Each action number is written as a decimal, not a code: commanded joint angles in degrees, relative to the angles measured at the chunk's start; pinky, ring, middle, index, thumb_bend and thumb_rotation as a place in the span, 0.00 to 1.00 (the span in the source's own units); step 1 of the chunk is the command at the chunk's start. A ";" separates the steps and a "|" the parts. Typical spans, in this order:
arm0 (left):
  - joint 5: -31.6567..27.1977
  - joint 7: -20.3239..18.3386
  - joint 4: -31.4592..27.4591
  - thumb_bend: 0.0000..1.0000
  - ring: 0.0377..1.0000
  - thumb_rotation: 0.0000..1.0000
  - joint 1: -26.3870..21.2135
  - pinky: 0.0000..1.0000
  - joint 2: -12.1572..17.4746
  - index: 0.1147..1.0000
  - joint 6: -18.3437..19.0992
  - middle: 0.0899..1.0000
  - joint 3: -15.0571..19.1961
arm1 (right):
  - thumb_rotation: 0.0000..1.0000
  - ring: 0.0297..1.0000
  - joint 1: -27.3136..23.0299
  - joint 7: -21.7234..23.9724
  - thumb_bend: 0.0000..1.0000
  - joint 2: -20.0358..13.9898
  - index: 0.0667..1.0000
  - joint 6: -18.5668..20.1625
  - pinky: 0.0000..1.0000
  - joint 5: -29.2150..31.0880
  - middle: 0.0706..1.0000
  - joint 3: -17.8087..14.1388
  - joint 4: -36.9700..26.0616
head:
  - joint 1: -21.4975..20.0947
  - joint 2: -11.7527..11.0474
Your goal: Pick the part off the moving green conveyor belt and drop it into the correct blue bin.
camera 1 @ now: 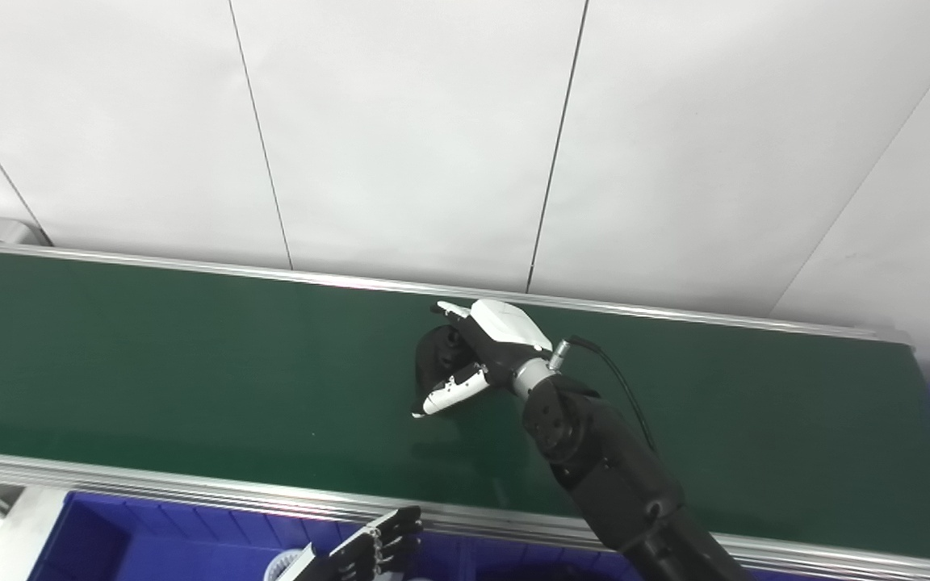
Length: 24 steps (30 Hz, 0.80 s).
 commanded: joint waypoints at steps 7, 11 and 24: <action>-1.48 -2.49 -1.24 0.43 0.88 0.72 0.60 0.81 -1.14 0.92 -2.10 0.92 1.62 | 0.01 0.50 -1.91 0.69 0.59 0.55 0.70 1.50 0.45 -4.06 0.69 3.49 0.18 | 0.05 0.35; -2.72 -3.87 -1.03 0.39 0.87 0.67 0.76 0.80 -1.74 0.91 -2.09 0.91 2.55 | 0.00 0.39 -0.66 -1.49 0.52 0.43 0.53 1.46 0.37 -5.71 0.48 3.47 -0.39 | -0.13 0.45; 1.33 -1.06 -1.22 0.45 0.87 0.73 1.06 0.82 -1.75 0.90 -2.08 0.89 3.45 | 0.00 0.41 5.07 -12.37 0.52 -1.33 0.46 -1.23 0.36 -7.27 0.47 1.34 -8.51 | -0.57 0.57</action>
